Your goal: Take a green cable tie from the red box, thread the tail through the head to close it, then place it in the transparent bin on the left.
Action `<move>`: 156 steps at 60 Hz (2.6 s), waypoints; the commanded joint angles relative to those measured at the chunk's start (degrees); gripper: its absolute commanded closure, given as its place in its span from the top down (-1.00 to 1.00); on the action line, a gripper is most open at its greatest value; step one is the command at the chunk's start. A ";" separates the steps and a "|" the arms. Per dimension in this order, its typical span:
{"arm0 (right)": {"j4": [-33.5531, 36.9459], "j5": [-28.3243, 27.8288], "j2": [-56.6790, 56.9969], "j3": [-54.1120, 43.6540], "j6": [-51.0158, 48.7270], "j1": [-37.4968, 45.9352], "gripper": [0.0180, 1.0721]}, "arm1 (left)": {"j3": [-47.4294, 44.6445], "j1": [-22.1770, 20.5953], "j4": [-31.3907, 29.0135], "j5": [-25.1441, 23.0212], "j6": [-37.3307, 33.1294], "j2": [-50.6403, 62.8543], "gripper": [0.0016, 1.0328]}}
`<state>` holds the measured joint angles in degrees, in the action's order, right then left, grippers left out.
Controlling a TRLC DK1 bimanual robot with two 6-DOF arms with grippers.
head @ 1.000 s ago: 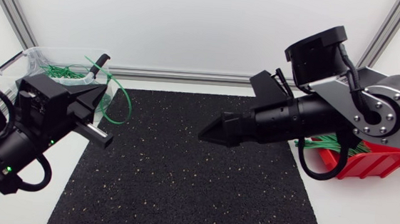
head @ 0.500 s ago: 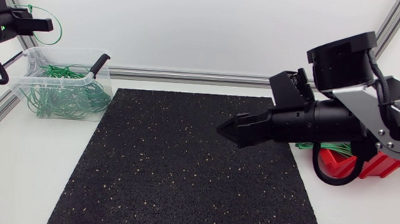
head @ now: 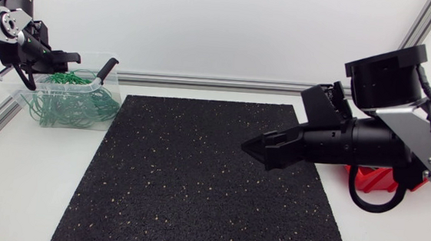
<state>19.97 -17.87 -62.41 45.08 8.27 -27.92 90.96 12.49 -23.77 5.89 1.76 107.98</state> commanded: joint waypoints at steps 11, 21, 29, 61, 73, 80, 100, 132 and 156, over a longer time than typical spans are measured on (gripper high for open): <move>2.36 1.52 4.32 -0.34 -3.97 5.07 0.91 | -2.10 -0.45 -2.25 0.35 1.40 -8.58 0.95; 2.01 1.96 5.46 -0.61 -6.16 10.26 0.91 | -11.33 -2.03 0.92 0.26 1.14 -19.39 0.94; 1.22 2.05 6.78 -1.57 -7.48 14.91 0.91 | -18.36 -3.00 3.12 0.26 0.70 -26.95 0.94; -5.99 9.34 18.64 -12.38 -12.32 26.34 0.91 | -47.45 -2.03 14.63 -2.99 -3.25 -52.79 0.94; -6.17 9.25 24.97 -15.99 -13.28 30.03 0.91 | -55.71 -2.38 16.65 -3.52 -3.61 -61.40 0.94; -6.26 9.25 29.01 -18.62 -13.28 31.09 0.91 | -60.46 -2.21 18.14 -4.31 -3.96 -67.38 0.94; -10.61 11.15 39.96 -27.06 -12.15 31.66 0.91 | -71.82 -4.32 20.52 -5.44 -3.58 -83.40 0.94; -16.98 15.72 55.25 -39.33 -9.51 29.12 0.91 | -83.75 -9.42 22.55 -5.72 -2.44 -98.73 0.94; -19.97 17.87 62.41 -45.08 -8.27 27.92 0.91 | -90.96 -12.49 23.77 -5.89 -1.76 -107.98 0.94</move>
<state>0.84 -0.51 -0.36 1.32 -1.28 0.40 2.50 0.43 0.27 0.40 -1.08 0.71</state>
